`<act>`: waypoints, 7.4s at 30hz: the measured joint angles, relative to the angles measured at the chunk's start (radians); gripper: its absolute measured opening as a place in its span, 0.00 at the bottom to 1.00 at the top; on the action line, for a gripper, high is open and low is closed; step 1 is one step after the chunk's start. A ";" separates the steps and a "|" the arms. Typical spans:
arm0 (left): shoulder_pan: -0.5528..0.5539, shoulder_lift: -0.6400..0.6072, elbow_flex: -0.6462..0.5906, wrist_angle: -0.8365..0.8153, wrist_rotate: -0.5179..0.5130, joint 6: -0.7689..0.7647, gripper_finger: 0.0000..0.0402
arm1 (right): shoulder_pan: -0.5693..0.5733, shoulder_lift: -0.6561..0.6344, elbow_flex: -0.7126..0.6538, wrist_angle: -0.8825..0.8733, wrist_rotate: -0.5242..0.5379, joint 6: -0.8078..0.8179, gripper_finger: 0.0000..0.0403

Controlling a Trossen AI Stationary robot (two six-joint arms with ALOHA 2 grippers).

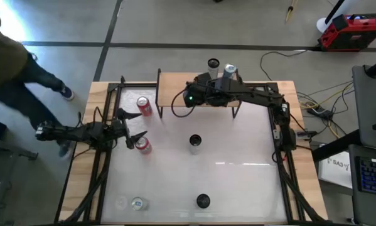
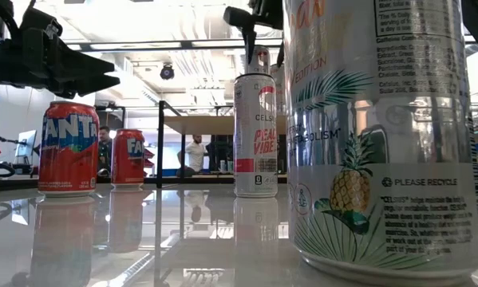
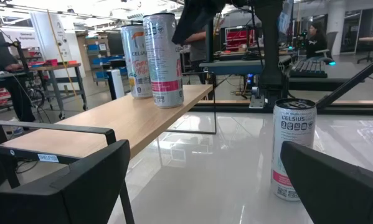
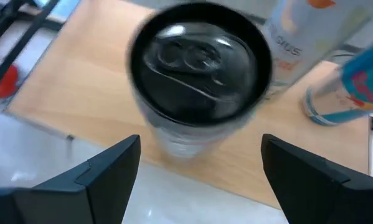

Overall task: Place canned beverage on shelf
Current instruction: Put the bottom white pink soda can on the shelf

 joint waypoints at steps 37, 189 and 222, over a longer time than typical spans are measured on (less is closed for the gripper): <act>0.000 0.000 0.000 0.000 0.000 0.000 1.00 | 0.048 0.002 -0.277 0.267 0.287 0.193 0.38; 0.000 0.006 0.000 0.000 0.000 0.000 1.00 | -0.162 0.061 -0.361 0.814 0.340 -0.115 0.72; 0.000 0.006 0.000 0.000 0.000 0.000 1.00 | -0.177 0.060 -0.360 0.868 0.341 -0.147 0.72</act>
